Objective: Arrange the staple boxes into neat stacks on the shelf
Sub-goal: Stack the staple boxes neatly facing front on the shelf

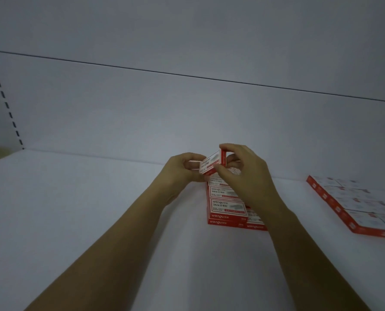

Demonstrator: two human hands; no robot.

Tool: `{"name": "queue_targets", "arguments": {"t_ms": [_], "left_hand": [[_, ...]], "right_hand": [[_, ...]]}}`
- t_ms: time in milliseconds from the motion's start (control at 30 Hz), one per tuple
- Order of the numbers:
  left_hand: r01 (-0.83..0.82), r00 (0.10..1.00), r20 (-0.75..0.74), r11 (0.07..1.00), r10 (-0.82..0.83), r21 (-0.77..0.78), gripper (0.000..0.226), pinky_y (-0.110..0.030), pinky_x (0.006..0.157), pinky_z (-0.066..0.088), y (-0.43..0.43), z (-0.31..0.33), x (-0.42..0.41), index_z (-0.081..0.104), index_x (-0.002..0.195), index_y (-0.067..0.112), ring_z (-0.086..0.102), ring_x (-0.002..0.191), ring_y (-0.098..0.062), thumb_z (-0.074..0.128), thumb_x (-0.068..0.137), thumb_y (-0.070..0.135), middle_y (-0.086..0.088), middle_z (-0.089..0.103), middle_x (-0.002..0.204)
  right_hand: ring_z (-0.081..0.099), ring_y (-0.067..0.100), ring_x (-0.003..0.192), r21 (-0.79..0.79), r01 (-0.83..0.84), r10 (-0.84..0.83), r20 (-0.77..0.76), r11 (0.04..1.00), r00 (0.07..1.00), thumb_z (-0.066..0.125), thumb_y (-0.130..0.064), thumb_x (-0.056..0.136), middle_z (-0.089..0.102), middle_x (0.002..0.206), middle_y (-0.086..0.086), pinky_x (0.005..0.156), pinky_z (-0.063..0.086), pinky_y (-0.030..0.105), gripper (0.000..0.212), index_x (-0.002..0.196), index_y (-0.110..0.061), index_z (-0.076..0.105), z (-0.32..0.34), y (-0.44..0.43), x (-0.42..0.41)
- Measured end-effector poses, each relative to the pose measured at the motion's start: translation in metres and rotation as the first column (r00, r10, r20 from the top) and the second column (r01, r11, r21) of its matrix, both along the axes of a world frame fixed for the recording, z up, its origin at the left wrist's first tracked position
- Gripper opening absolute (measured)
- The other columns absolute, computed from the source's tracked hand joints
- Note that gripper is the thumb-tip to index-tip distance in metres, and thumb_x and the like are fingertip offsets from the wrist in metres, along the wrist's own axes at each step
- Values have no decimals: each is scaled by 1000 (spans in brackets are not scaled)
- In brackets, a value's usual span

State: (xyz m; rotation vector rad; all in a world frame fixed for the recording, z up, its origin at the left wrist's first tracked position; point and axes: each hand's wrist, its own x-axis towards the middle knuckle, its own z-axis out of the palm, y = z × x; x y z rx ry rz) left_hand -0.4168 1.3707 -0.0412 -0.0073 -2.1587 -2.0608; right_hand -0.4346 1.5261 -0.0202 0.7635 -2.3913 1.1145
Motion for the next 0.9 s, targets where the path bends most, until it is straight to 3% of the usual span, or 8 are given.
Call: {"name": "queue_targets", "arguments": {"t_ms": [100,167,267,400,567,700,900], "left_hand": [[-32,998,-53,999,32,9,41,-23,75,57,-1,3,2,61,110,6,68,92,-21,70,74,-9,-8,71,102],[-69,991,-117,997,66,-24,42,-14,68,56,0,7,4,61,111,12,68,90,-13,72,74,-4,-1,70,102],[-94,978,-191,994,82,-50,44,-11,63,52,2,14,8,60,112,16,68,83,-6,73,74,-3,5,68,98],[-98,963,-266,977,45,-190,43,-14,70,56,5,19,13,61,108,21,67,80,-7,75,73,0,8,65,95],[-135,952,-304,938,33,-320,39,-9,69,53,10,20,13,59,104,28,62,81,-4,76,75,9,16,62,92],[-231,930,-353,908,101,-349,37,-6,69,51,12,16,9,57,107,24,60,84,-5,75,76,12,10,62,102],[-438,859,-466,776,212,-454,36,0,67,41,13,3,-1,54,115,14,51,91,-4,69,83,16,0,54,120]], "right_hand": [[57,2,95,22,29,-31,112,999,993,60,-27,90,58,128,-3,72,43,6,43,132,-21,49,0,9,-3],[60,10,105,25,15,-20,208,1000,978,58,-26,91,57,129,-2,82,48,18,45,134,-22,46,0,11,-2],[62,13,102,52,-3,-11,274,999,962,60,-24,90,60,125,-1,86,53,29,45,133,-24,47,-2,9,-2],[66,10,87,10,2,-5,319,1000,948,67,-21,85,67,112,-2,70,52,18,37,119,-23,51,-4,6,-4],[67,16,89,5,50,-50,291,999,955,69,-16,83,67,111,1,75,55,26,34,110,-22,50,-6,5,-9],[59,8,83,-24,97,-91,196,995,976,67,-13,84,61,115,0,59,45,8,32,107,-25,48,-4,6,-10],[53,5,87,20,134,-135,33,991,990,69,-18,83,53,121,1,61,38,2,35,114,-17,52,-7,1,-8]]}}
